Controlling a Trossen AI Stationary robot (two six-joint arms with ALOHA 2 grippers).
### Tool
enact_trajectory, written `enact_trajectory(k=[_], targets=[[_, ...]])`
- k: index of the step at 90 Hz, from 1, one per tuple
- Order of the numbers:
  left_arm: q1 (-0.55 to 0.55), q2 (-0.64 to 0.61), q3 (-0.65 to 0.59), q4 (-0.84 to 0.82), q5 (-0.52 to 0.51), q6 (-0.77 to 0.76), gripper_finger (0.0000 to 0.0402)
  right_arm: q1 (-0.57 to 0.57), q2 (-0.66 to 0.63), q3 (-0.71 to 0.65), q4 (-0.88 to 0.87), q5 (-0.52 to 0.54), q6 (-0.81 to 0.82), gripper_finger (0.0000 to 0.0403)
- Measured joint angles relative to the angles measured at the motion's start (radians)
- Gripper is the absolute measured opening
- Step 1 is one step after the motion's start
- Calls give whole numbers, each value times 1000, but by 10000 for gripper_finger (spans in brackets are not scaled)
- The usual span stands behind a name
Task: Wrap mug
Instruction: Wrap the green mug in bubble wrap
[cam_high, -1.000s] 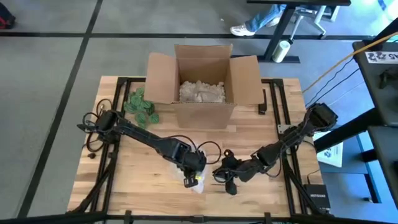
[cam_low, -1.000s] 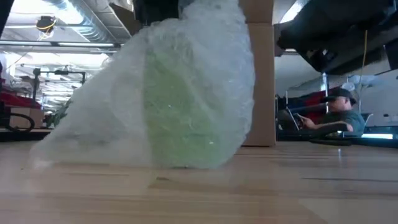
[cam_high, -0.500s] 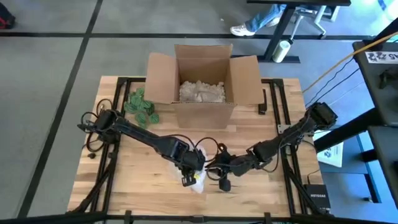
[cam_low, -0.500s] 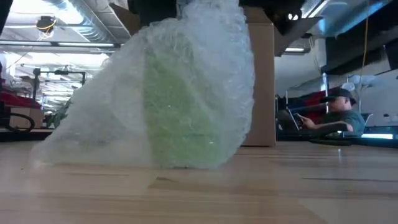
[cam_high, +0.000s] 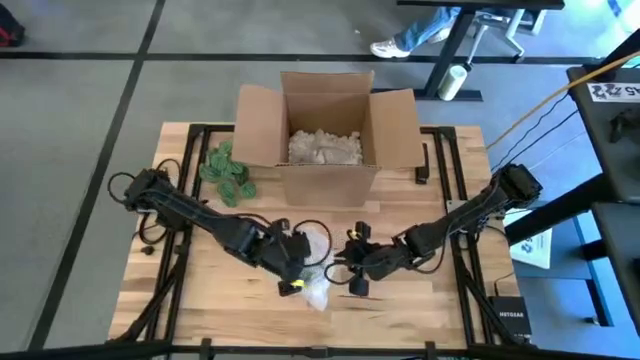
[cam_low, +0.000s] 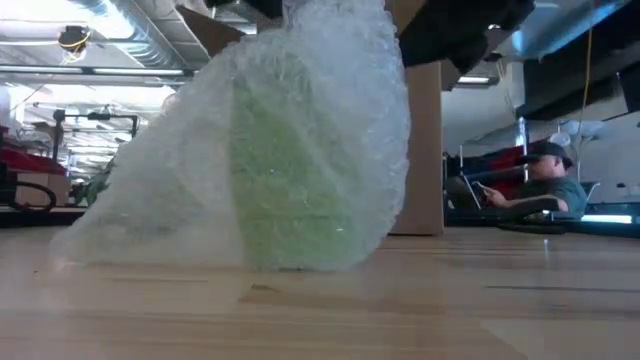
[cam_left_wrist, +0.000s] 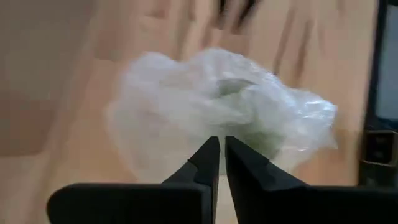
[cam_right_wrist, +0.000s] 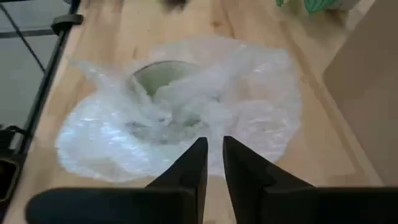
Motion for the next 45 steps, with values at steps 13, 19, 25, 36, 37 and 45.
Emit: enact_trajectory(k=[13,19,25,36,37,45], targets=[[-39,-16,0,-43,-122,-21,9,0,0,3,59,-90,3,37],[-55,-16,0,-67,-159,-24,9,0,0,11,69,-104,3,37],[-61,-16,-5,-107,-184,-45,9,0,0,27,70,-104,3,37],[-61,-14,-56,-182,-257,-106,9,0,0,54,72,-104,-2,37],[-60,-14,-62,-186,-261,-109,9,0,0,56,71,-104,-3,37],[-53,-15,-123,-170,-272,-100,9,0,0,66,72,-104,-7,37]])
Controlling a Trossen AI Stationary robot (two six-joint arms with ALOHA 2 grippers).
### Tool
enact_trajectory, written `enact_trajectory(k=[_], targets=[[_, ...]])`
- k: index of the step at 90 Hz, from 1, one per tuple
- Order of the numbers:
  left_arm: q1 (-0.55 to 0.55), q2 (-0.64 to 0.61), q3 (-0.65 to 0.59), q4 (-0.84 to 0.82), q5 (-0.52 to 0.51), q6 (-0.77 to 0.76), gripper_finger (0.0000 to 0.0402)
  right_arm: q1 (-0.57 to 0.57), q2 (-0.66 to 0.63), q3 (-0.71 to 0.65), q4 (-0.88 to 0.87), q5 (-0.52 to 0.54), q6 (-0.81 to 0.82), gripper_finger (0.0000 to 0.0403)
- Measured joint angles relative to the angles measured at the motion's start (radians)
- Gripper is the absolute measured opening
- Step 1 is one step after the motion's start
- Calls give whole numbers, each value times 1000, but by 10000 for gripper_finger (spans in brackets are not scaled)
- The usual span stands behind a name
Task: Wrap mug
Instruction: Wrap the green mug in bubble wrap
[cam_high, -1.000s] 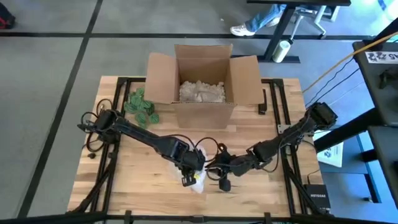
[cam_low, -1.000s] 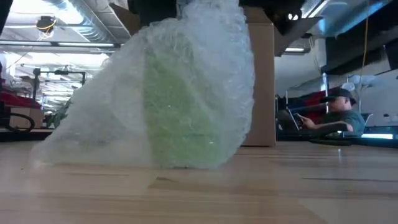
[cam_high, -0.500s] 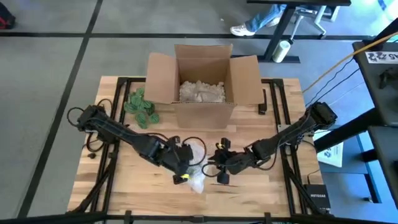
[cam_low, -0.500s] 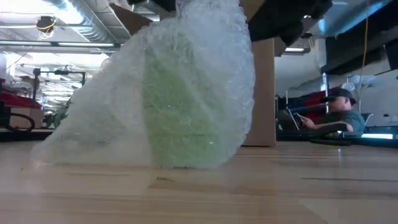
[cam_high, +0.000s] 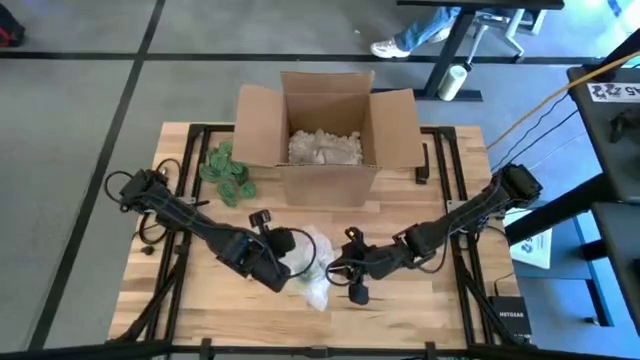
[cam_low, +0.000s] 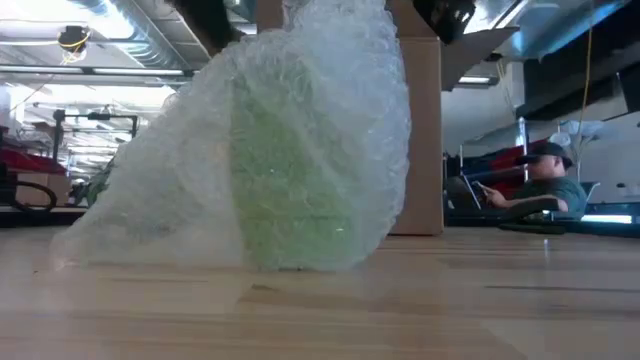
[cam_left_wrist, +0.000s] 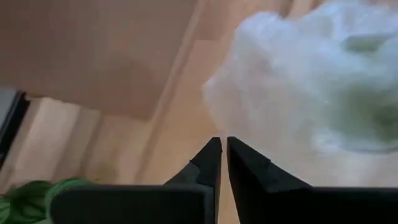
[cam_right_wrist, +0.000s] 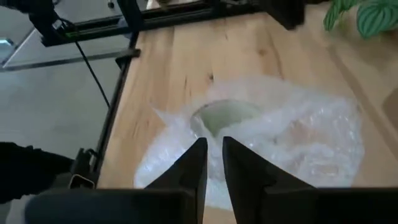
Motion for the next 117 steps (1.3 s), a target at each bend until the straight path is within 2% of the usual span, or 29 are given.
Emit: enact_trajectory(k=[8,20,35,51,61,67,76,94,117], targets=[[21,-3,-75,71,3,51,9,0,0,5,0,-1,-1,37],[80,-28,-210,269,24,146,2,0,0,5,-10,-1,1,37],[160,-136,-391,521,107,240,1,0,2,5,-7,-1,15,37],[220,-269,-547,831,316,344,0,0,46,5,15,-37,28,37],[239,-282,-613,1005,440,356,0,-2,89,5,83,-73,28,37],[244,-268,-628,1026,487,353,0,-3,109,5,133,-101,29,37],[236,-260,-629,1032,494,342,0,-7,123,5,151,-124,29,37],[208,-262,-628,1185,557,378,0,-27,134,5,148,-132,32,37],[165,-262,-627,1194,560,330,0,-56,142,5,141,-131,37,37]])
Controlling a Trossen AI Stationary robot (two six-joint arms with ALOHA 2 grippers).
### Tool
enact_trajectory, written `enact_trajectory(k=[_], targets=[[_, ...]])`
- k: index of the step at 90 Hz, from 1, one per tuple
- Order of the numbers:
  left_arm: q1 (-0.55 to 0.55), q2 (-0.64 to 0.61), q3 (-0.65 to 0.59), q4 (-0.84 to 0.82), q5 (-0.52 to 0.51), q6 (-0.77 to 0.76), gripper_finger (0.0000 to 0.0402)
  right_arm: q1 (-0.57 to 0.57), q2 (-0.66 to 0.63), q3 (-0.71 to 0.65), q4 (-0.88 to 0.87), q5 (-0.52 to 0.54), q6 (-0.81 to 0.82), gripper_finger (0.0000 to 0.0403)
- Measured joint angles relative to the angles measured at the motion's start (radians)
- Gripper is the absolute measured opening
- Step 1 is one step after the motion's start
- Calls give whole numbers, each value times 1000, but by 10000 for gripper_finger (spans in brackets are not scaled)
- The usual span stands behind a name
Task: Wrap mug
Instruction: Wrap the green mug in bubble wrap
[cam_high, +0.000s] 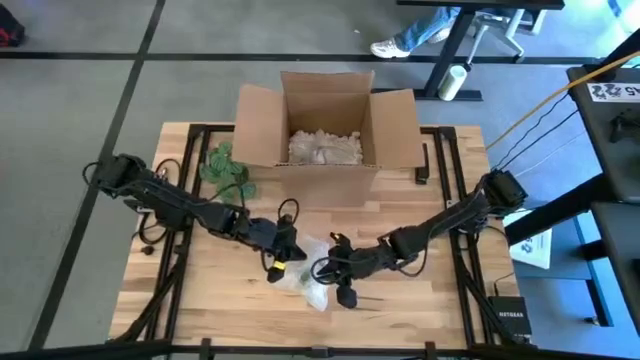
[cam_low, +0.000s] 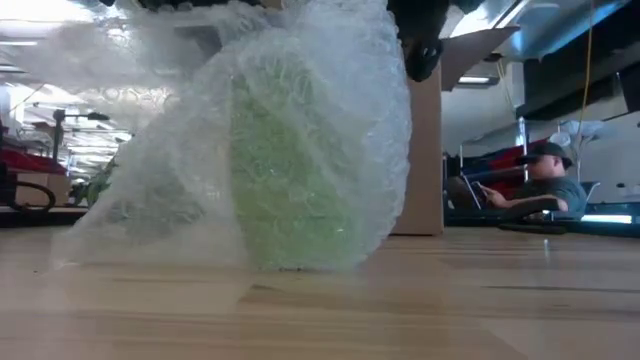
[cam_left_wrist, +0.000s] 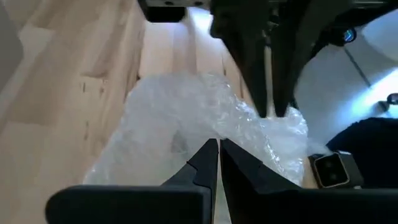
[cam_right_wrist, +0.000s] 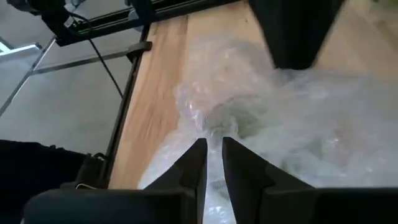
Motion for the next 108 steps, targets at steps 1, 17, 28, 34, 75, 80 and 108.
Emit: enact_trajectory(k=[1,17,28,34,75,80,108], targets=[[-3,0,0,1,0,0,0,-2,1,0,-1,0,0,37],[-51,0,0,111,0,-1,0,-18,26,0,-15,-12,18,37],[-73,0,0,134,2,-7,0,-18,27,0,-22,-16,18,37],[-78,13,1,140,-5,-37,0,-18,27,0,-19,-16,18,37],[-91,153,61,205,31,-45,0,25,-88,0,-84,-49,-15,37],[-94,151,81,205,31,-22,0,34,-119,0,-104,-35,-32,37],[-95,64,218,-184,-163,68,0,58,-204,0,-459,134,62,37]])
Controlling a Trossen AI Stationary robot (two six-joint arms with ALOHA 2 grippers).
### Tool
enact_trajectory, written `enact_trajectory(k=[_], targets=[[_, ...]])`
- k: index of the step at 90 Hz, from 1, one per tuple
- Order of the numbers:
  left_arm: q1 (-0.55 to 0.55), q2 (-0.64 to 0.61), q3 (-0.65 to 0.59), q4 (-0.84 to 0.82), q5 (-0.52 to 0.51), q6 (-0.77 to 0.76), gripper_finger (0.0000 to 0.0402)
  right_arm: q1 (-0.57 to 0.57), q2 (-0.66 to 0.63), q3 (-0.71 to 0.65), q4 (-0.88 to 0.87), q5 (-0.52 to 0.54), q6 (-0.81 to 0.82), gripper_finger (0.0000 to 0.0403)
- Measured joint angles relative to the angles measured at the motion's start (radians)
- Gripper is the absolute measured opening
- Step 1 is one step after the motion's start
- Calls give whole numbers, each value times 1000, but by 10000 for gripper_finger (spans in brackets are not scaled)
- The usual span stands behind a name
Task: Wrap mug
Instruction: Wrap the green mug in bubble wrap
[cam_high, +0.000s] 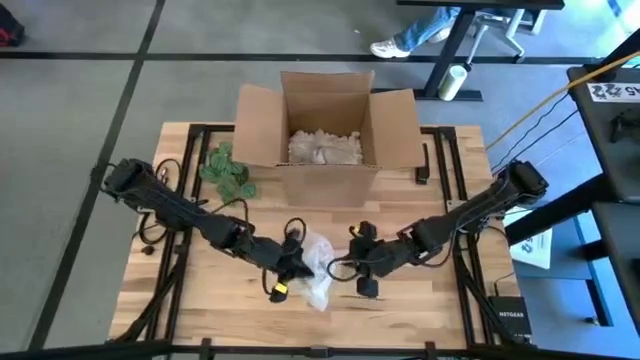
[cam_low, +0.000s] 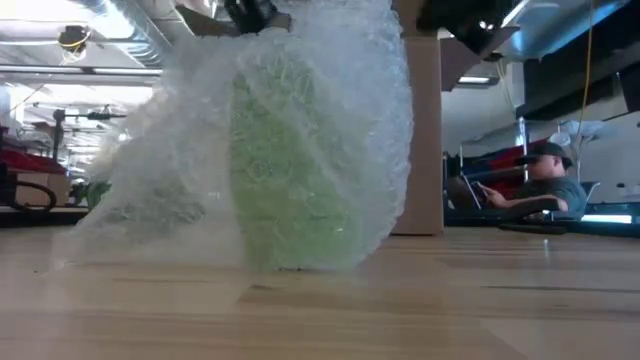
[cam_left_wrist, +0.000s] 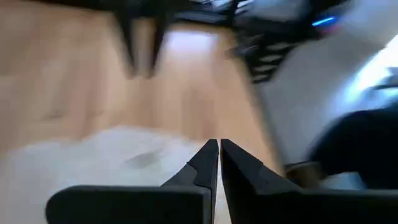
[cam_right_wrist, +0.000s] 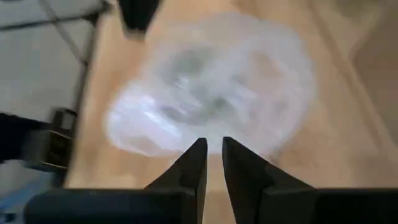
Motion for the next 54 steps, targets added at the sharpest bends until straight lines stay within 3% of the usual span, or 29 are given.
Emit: enact_trajectory(k=[11,22,38,54], targets=[[0,-93,1,-197,-218,-61,0,0,0,-14,-67,4,64,37],[8,-156,2,-356,-324,-145,0,4,0,-39,-72,9,90,37],[61,-145,-65,-450,-272,-280,0,6,0,-54,-68,9,113,37],[81,-95,-175,-217,-126,-260,0,6,0,-56,-52,9,114,37]])
